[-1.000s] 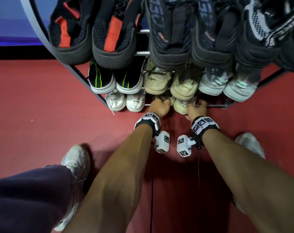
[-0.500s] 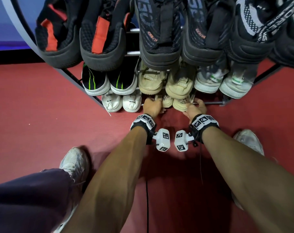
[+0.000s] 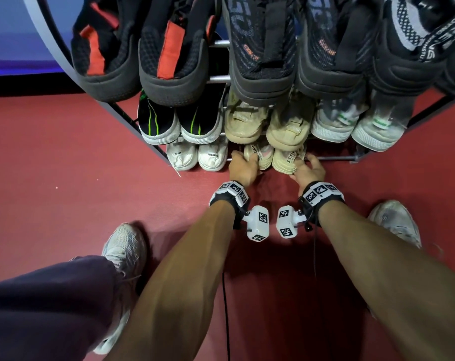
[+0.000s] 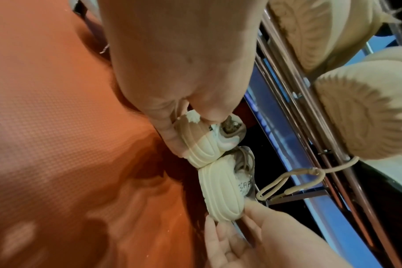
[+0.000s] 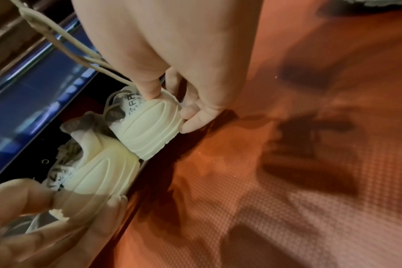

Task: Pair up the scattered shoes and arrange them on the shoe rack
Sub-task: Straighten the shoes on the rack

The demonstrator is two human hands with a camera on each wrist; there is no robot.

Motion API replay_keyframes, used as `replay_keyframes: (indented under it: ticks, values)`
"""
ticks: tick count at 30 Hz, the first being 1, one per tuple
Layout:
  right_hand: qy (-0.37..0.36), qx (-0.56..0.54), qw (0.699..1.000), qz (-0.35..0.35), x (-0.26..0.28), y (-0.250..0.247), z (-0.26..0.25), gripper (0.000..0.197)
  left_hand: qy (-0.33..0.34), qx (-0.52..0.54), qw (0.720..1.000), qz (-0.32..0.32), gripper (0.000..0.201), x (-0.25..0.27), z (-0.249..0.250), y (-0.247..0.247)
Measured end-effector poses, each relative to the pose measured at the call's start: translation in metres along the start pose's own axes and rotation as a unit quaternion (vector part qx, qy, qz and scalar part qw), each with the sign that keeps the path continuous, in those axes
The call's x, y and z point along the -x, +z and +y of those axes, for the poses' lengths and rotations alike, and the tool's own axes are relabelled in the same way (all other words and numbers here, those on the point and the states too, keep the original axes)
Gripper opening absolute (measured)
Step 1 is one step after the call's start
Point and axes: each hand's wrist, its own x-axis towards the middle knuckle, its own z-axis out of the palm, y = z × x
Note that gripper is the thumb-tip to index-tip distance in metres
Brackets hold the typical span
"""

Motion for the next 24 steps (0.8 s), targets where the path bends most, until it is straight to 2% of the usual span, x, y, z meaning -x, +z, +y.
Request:
replay_keyframes:
  ticks: [4,7,9,13,18,24]
  values:
    - [-0.022,0.022,0.999,-0.019,0.01,0.016,0.001,0.042,0.007,-0.022,1.0,0.014,0.047,0.01,-0.005,-0.018]
    - [-0.027,0.036,0.999,-0.011,0.012,0.027,0.004,0.038,0.014,-0.028,0.999,0.037,0.055,0.005,-0.008,-0.025]
    - [-0.034,0.048,0.998,-0.002,0.011,0.029,0.007,0.034,0.013,-0.055,0.997,0.045,0.046,0.014,0.003,-0.027]
    - [-0.071,0.044,0.996,0.019,0.014,0.032,0.008,0.035,0.055,-0.114,0.989,0.071,0.03,0.028,0.016,-0.03]
    - [-0.05,0.026,0.998,0.015,0.015,0.035,0.01,0.033,0.091,-0.156,0.981,0.077,0.03,0.027,0.016,-0.035]
    - [-0.052,0.058,0.997,0.012,0.018,0.039,0.01,0.04,0.124,-0.205,0.967,0.089,0.028,0.027,0.021,-0.036]
